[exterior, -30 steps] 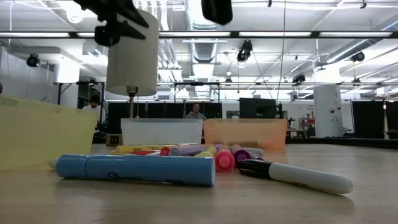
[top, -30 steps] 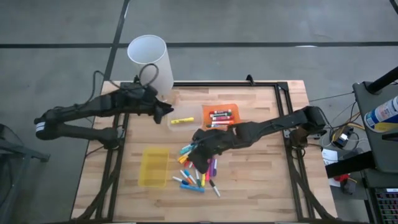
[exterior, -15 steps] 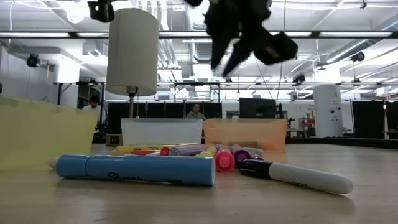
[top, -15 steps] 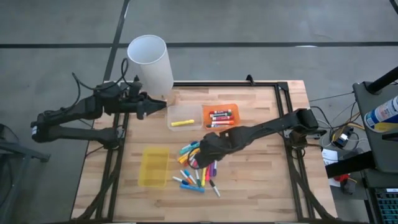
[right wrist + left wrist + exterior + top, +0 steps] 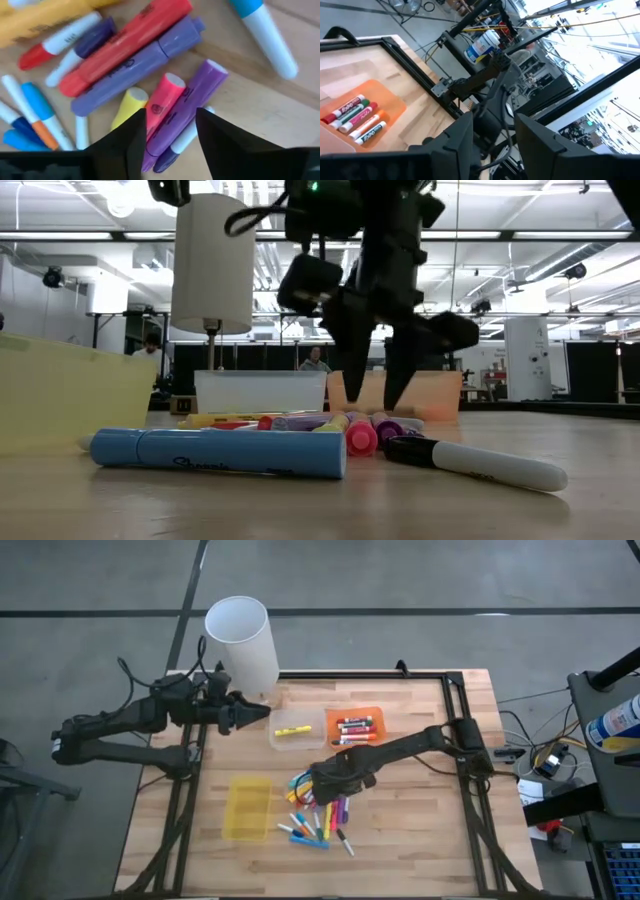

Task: Pick & Place Markers
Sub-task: Put the light purple highlighter into the transparent bin

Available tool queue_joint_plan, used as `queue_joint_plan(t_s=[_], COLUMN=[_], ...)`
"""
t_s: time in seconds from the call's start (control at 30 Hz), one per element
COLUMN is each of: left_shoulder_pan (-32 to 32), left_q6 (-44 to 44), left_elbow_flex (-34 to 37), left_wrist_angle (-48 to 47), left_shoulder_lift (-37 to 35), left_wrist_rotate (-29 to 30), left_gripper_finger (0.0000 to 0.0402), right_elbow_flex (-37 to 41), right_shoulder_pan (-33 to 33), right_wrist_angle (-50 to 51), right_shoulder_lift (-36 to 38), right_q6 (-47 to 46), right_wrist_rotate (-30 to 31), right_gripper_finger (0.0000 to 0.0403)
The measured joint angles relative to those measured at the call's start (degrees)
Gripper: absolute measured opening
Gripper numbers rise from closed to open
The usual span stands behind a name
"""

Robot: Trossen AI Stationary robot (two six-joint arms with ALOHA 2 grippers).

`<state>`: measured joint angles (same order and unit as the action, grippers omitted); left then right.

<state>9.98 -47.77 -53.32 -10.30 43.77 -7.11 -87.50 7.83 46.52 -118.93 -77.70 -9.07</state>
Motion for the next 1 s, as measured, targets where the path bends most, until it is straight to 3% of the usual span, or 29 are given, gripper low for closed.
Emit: queue_joint_plan(t_s=[0.47, 1.0], left_shoulder_pan=[-0.8, -0.8], left_q6=[-0.1, -0.2], left_elbow_flex=[0.0, 0.0], left_wrist_angle=[0.0, 0.0], left_shoulder_lift=[0.0, 0.0], left_wrist_rotate=[-1.0, -1.6], left_gripper_finger=[0.0139, 0.0139], right_elbow_flex=[0.0, 0.6], right_shoulder_pan=[-2.5, -3.2], right_wrist_angle=[3.8, 3.9], right_shoulder_lift=[1.4, -3.0], right_q6=[1.7, 4.2], right_wrist_rotate=[3.5, -0.2], right_gripper_finger=[0.0171, 0.0141])
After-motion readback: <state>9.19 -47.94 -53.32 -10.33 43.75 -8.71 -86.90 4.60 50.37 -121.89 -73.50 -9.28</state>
